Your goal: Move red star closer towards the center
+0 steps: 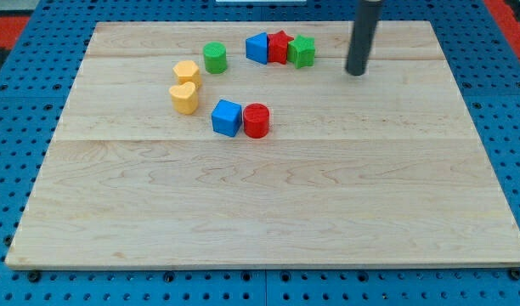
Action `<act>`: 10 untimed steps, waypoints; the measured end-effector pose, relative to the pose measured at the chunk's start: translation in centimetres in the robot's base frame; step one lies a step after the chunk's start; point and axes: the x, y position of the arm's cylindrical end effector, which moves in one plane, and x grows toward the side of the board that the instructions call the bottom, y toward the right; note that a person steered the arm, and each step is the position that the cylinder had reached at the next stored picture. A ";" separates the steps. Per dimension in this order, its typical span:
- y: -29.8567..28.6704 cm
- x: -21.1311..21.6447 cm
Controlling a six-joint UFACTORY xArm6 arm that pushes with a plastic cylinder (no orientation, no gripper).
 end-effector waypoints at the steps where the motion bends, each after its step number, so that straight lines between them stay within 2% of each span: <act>1: -3.7 -6.4; 2: -10.2 -7.8; 3: -11.6 -6.7; 4: -16.1 -6.2; 6: -18.0 1.6; 10: -16.9 1.5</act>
